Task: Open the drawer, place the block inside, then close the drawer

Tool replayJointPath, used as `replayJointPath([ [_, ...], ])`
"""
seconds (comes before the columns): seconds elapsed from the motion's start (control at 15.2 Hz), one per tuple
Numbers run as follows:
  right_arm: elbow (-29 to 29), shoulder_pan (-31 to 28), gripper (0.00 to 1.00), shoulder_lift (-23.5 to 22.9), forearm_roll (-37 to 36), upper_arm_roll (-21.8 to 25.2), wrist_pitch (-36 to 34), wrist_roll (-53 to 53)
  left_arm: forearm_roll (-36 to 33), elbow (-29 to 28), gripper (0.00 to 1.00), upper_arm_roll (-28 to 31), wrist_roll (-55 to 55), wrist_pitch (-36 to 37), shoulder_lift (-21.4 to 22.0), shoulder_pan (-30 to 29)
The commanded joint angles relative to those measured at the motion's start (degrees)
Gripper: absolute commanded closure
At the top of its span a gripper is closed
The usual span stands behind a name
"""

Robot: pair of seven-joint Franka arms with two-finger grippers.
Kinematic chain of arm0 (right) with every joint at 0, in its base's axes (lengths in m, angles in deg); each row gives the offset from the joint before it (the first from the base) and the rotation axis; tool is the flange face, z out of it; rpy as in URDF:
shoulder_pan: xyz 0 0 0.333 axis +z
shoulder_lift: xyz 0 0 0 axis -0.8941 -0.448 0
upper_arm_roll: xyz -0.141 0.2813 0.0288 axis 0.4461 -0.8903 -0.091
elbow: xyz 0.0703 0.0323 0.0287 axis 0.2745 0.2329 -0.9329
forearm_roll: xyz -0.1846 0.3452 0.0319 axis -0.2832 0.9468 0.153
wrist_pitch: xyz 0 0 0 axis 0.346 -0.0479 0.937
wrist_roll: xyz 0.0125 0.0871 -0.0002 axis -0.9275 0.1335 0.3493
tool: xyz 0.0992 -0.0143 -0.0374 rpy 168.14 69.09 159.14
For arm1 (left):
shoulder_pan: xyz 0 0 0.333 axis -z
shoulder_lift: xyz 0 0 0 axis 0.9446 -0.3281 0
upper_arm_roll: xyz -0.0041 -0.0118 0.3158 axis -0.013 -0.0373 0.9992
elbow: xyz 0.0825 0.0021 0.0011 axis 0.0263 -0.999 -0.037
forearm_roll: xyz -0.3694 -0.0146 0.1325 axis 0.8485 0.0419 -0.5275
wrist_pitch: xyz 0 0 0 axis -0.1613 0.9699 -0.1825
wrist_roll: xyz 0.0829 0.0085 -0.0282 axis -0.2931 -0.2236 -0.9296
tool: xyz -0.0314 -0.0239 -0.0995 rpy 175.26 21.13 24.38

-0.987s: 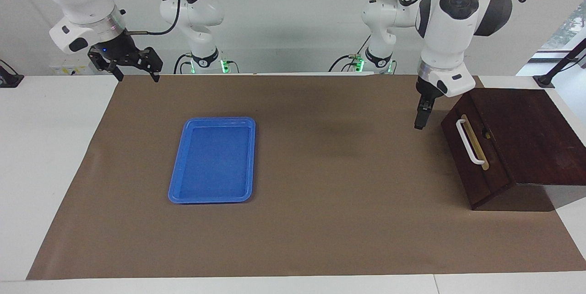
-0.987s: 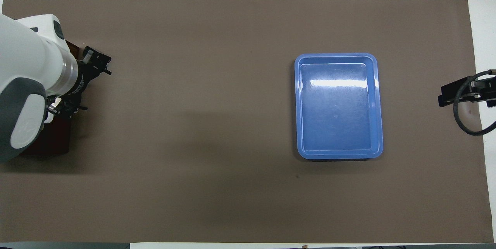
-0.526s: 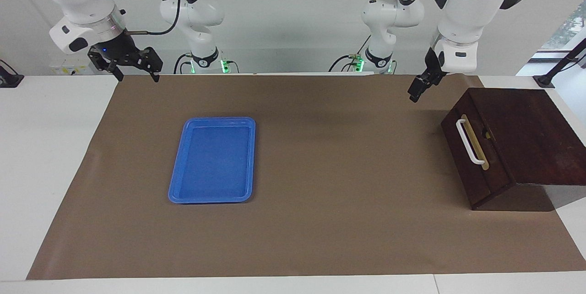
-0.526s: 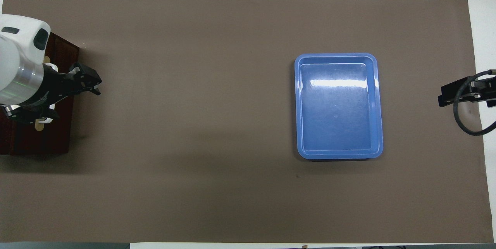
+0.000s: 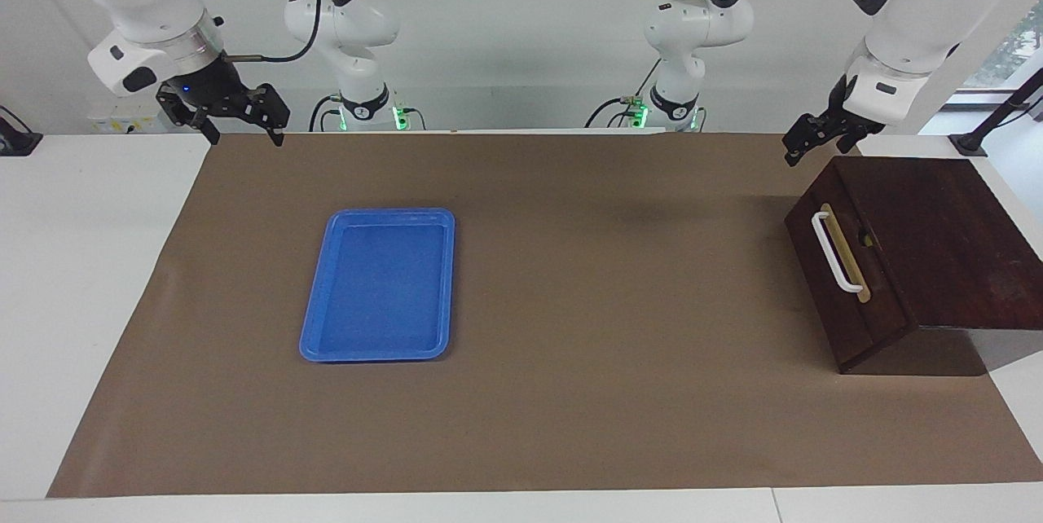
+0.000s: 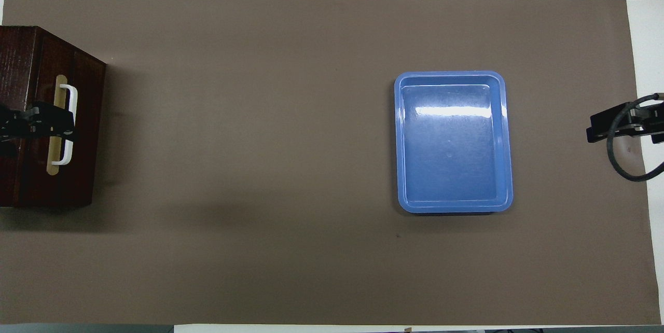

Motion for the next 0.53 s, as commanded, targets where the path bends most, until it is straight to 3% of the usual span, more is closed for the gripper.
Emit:
replayJointPath([
  [0.0,0.4,0.1,0.0,0.6,0.4,0.3,0.0,1.3,2.4,-2.8,0.0,-0.5,0.8,-3.6,2.2,0.3],
  [0.46,0.4,0.1,0.0,0.6,0.4,0.3,0.0,1.3,2.2,-2.1,0.0,-0.5,1.3,-4.3,1.6,0.5],
])
